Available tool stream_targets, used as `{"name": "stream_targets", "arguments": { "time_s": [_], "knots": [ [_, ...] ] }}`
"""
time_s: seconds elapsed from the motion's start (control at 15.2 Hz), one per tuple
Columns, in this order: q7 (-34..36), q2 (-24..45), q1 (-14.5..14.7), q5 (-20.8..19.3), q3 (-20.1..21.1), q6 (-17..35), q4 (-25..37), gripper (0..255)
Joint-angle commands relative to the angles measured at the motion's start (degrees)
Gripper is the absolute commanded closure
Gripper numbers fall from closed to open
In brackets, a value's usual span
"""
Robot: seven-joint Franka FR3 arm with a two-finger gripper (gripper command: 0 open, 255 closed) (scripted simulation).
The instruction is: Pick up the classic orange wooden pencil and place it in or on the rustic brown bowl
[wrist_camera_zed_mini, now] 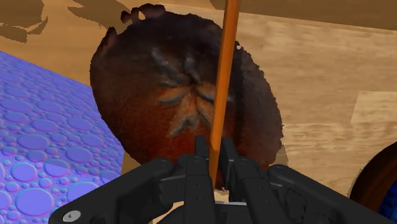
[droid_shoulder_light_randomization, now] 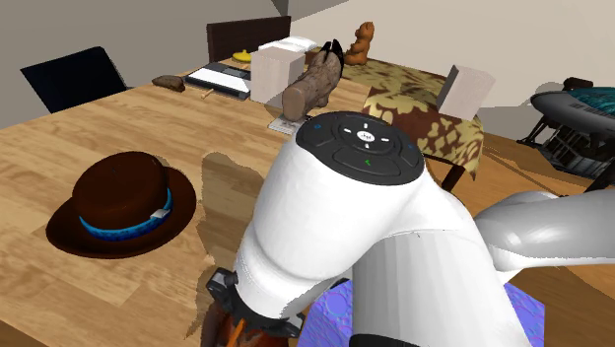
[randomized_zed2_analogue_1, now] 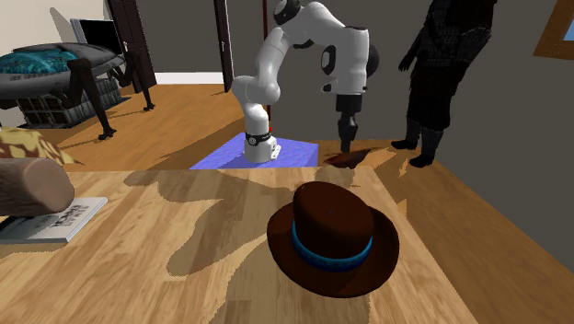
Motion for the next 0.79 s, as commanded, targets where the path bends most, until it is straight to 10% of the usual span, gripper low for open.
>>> {"name": "stream_targets", "arguments": {
  "time_s": [0.0, 0.46, 0.53, 0.73],
  "knots": [
    [-0.12, 0.29, -0.66, 0.45, 1.29, 1.17, -0.54, 255],
    [-0.12, 0.3, -0.66, 0.44, 1.29, 1.17, -0.54, 255],
    [-0.11, 0.3, -0.66, 0.45, 1.3, 1.17, -0.55, 0],
    [-0.11, 0.29, -0.64, 0.45, 1.28, 1.16, -0.55, 0]
  ]
}}
